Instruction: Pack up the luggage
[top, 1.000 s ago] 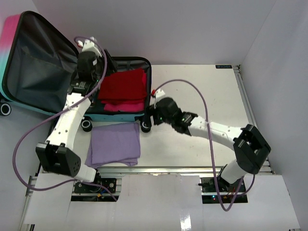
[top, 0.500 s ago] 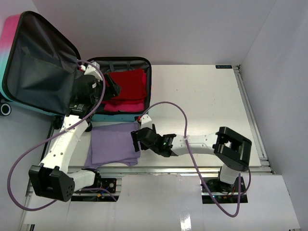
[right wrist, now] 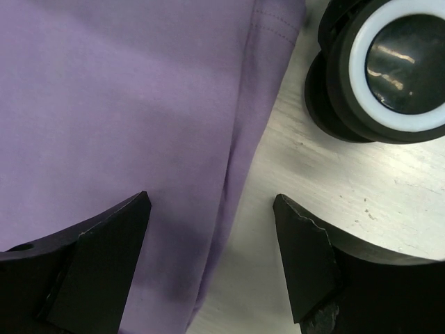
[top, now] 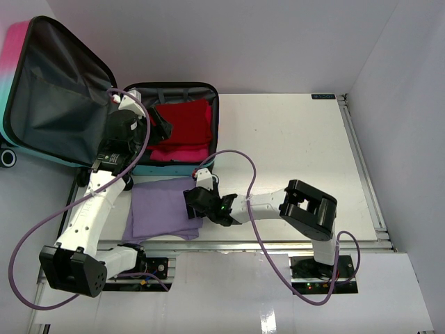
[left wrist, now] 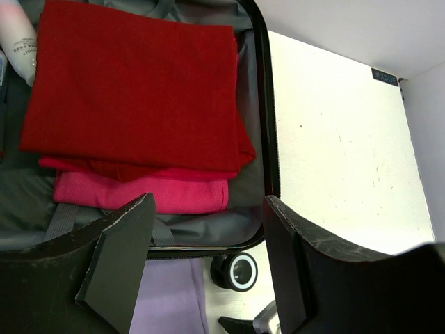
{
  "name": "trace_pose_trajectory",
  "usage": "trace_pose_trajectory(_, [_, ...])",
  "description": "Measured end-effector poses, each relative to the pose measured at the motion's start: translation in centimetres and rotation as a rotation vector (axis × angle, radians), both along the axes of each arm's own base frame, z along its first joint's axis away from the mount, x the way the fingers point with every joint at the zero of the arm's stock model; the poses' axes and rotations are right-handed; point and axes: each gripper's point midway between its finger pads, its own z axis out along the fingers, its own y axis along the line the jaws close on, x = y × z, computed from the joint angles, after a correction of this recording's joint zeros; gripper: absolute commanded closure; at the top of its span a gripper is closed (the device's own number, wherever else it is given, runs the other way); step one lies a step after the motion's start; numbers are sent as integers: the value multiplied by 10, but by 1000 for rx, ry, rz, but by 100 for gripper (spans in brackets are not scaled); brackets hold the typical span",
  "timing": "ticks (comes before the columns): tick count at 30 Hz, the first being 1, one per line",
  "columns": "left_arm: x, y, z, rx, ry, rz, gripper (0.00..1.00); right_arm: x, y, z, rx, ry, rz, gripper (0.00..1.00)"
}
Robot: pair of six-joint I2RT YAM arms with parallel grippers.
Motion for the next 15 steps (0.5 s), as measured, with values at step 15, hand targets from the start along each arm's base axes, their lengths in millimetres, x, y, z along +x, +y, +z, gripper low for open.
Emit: trace_pose_trajectory(15, [-4, 1, -1, -2, 0, 2, 27, -14, 19, 0, 111, 42, 9, 39])
